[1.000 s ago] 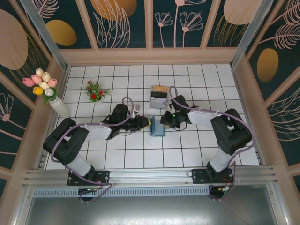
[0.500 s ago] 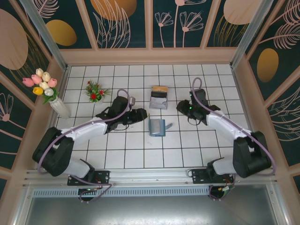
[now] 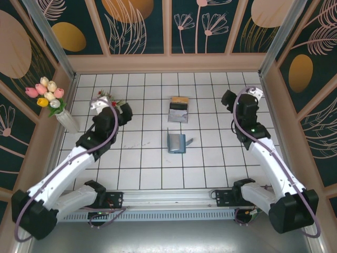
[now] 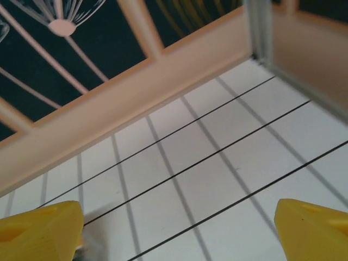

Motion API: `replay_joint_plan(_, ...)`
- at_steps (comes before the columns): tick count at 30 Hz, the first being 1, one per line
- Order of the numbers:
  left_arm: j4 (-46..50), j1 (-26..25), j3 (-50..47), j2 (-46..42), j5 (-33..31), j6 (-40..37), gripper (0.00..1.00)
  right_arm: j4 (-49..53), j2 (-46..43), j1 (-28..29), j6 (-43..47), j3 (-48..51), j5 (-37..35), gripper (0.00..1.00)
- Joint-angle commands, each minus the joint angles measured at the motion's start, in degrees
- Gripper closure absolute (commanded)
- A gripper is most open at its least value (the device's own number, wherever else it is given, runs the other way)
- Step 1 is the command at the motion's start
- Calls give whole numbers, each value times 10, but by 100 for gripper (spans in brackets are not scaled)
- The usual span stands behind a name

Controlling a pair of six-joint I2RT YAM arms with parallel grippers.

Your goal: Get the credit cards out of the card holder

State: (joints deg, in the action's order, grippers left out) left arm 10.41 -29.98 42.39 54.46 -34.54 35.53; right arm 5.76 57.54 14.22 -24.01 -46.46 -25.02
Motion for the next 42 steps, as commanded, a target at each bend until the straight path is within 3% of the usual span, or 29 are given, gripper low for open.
replay_joint_plan(1, -95, 4, -78, -52, -157, -68, 1, -100, -19, -7, 67, 73, -105, 7)
replay_joint_plan(6, -262, 15, -195, -120, -232, -157, 1, -229, -52, -15, 129, 194, -134, 5)
replay_joint_plan(11, -357, 48, -251, -106, -229, -227, 1, -311, -42, -36, 139, 261, -105, 5)
replay_joint_plan(16, -469, 80, -295, -55, -141, -318, 1, -437, -12, -55, 178, 327, -85, 5)
replay_joint_plan(27, -727, 153, -368, 106, -68, -325, 1, -662, 133, -72, 243, 372, 23, 6)
replay_joint_plan(35, -883, 189, -386, 188, 35, -339, 1, -753, 180, -82, 273, 386, 99, 6)
replay_joint_plan(42, -980, 206, -382, 274, 103, -363, 1, -808, 230, -128, 252, 387, 198, 6)
